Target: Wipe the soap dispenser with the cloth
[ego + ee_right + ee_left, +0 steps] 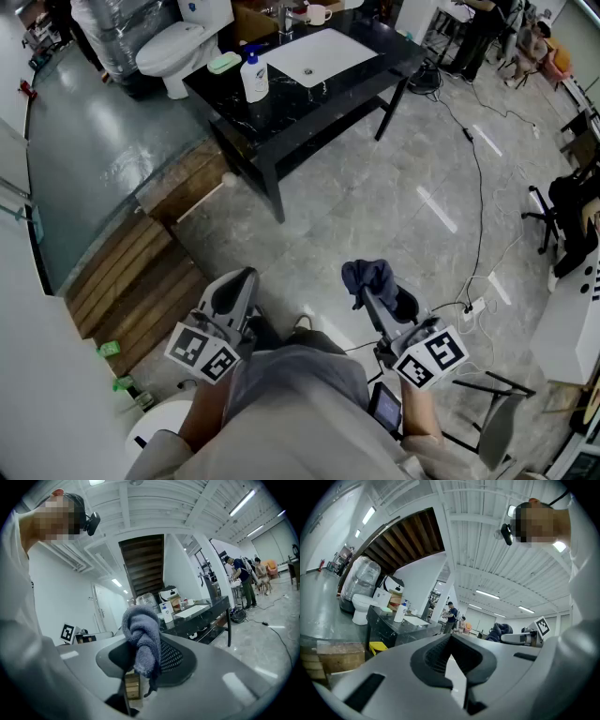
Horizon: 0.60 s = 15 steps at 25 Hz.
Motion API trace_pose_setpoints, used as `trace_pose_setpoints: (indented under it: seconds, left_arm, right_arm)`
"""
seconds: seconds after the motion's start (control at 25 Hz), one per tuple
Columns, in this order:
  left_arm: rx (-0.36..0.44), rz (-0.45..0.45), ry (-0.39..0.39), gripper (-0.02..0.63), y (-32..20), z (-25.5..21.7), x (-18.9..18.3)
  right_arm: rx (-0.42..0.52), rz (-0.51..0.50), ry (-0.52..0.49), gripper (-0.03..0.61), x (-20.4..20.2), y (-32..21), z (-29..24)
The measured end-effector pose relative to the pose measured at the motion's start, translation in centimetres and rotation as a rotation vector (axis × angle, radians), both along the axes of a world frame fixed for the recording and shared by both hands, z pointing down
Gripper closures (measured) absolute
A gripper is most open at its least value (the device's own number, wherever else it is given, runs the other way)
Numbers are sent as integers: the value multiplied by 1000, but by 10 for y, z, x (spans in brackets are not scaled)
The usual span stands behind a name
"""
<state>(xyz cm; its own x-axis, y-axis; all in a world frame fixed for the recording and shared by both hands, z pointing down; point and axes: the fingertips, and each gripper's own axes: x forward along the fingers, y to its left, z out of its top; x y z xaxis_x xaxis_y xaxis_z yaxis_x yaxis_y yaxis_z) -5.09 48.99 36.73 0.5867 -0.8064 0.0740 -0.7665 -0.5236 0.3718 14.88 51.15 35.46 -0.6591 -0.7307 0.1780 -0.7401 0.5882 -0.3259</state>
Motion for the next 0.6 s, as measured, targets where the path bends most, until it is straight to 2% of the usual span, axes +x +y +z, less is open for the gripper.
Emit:
trace_pose_setpoints:
  seconds: [0.6]
  left_arm:
    - [51, -33, -105, 607, -1, -14, 17]
  right_arm:
    - [9, -34, 30, 466, 2, -5, 4]
